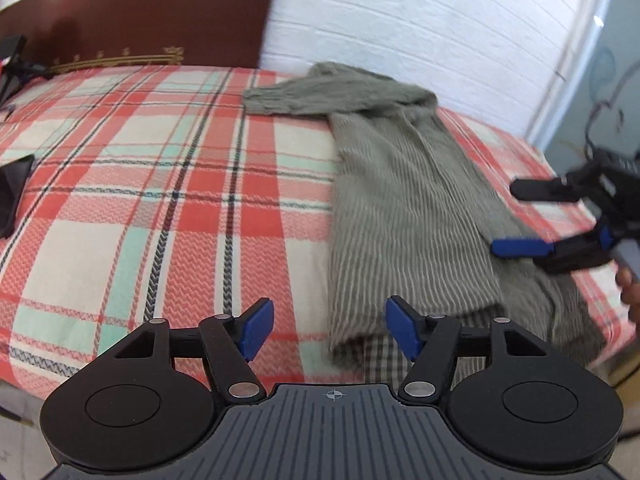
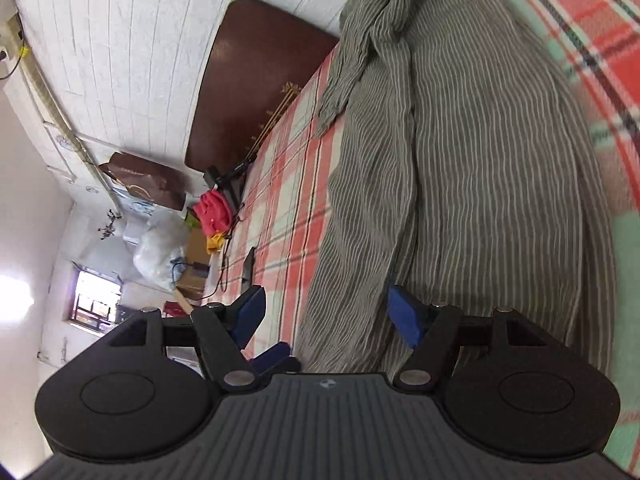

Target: Fold clothes

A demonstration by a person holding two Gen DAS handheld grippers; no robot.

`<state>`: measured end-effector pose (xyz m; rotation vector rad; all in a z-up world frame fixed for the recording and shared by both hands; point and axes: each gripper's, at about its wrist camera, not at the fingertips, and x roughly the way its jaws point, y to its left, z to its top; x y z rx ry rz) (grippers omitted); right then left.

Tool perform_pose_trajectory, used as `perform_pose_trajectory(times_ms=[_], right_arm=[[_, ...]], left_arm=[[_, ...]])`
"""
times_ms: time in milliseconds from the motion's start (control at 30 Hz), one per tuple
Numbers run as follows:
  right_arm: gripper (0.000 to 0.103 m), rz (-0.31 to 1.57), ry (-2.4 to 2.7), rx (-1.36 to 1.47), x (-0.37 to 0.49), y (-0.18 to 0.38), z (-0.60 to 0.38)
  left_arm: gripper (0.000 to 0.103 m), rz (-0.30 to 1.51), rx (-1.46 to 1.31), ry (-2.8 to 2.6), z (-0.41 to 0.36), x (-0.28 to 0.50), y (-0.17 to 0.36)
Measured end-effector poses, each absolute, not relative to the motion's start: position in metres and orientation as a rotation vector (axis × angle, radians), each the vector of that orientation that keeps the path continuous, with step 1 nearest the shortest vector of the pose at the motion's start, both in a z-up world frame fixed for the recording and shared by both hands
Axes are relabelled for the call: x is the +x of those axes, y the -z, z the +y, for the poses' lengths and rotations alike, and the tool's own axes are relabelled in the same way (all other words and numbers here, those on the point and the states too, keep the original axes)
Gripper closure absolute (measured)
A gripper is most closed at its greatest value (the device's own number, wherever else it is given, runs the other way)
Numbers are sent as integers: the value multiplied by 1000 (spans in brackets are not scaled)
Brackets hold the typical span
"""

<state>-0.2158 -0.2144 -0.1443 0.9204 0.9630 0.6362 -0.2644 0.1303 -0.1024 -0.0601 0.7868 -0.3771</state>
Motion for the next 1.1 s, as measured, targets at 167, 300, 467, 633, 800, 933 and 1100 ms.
perform_pose_trajectory(times_ms=[167,300,467,633,800,933,1100], right_arm=[[30,974,-621,877,-218,137,-212],[30,999,-627,912,-222,142,-208],[30,1038,-646,989,-222,154,-201],[53,1069,-606,903,-217,159,-187],[100,1023,-690,877,-222,138,-190],[100,968,-691,765,-232,114,-197],[100,1035,-614,769,-235,134,-204]], left_arm=[[32,772,77,368,118,-277,111],[43,720,65,367,112,-274,109],[68,728,48,383,106,-266,115],[102,715,38,390,102,-272,116],[103,653,92,391,100,-297,90],[103,645,186,431,89,-313,84],[103,694,221,467,78,-314,101]])
